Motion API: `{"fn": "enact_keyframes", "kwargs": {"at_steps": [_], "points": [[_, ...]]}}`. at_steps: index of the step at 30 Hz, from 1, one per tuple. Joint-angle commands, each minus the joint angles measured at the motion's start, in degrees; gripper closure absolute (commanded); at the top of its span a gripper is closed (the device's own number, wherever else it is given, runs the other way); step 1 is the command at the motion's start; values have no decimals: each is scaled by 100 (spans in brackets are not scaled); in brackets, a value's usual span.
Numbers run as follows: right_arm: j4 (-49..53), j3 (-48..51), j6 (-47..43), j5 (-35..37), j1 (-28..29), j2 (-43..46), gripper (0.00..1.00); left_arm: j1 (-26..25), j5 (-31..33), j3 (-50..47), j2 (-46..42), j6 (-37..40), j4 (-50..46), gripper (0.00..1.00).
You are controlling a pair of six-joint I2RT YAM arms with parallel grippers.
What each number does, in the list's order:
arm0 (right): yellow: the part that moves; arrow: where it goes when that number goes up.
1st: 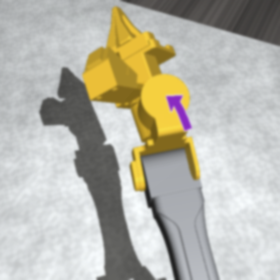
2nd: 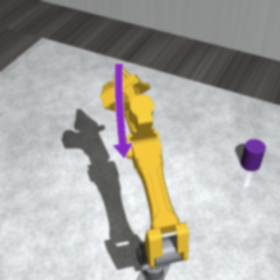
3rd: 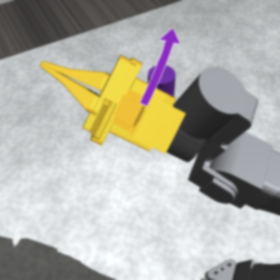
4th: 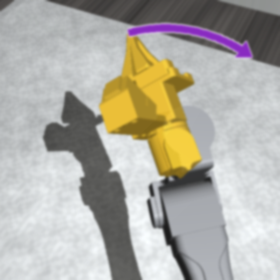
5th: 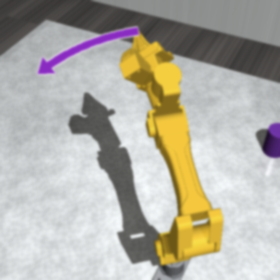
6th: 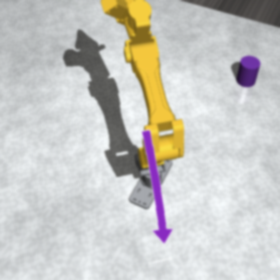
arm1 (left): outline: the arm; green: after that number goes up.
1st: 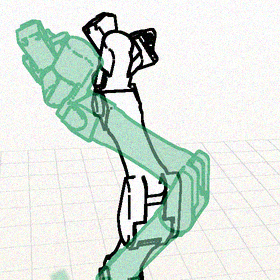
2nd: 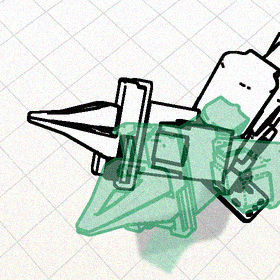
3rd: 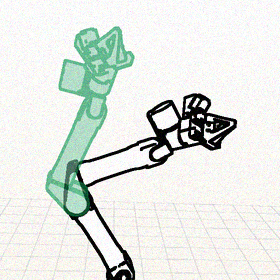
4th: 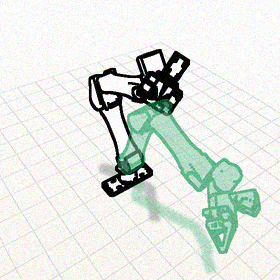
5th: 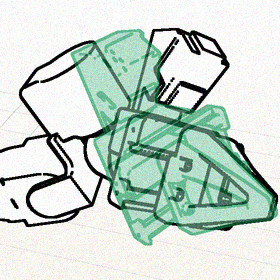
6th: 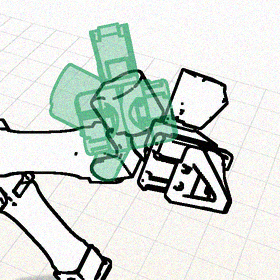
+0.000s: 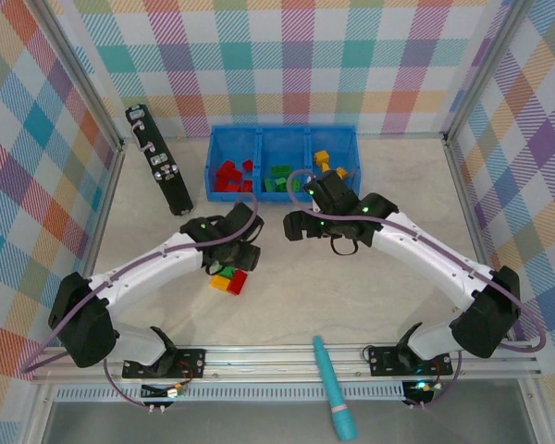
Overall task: Sort the legos into containers by color
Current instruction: Pick up the lego from the middle-left of the table.
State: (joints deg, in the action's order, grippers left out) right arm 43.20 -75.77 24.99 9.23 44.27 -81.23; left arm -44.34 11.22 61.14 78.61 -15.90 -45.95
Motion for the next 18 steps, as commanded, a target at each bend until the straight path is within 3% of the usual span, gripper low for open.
{"fn": "enact_keyframes", "kwargs": {"at_steps": [1, 18], "points": [[83, -46, 70, -113, -24, 72, 2, -192, 187, -251, -135, -617, 81, 42], [250, 102, 247, -89, -24, 212, 0, -594, 382, -902, 397, -1203, 585, 41]]}}
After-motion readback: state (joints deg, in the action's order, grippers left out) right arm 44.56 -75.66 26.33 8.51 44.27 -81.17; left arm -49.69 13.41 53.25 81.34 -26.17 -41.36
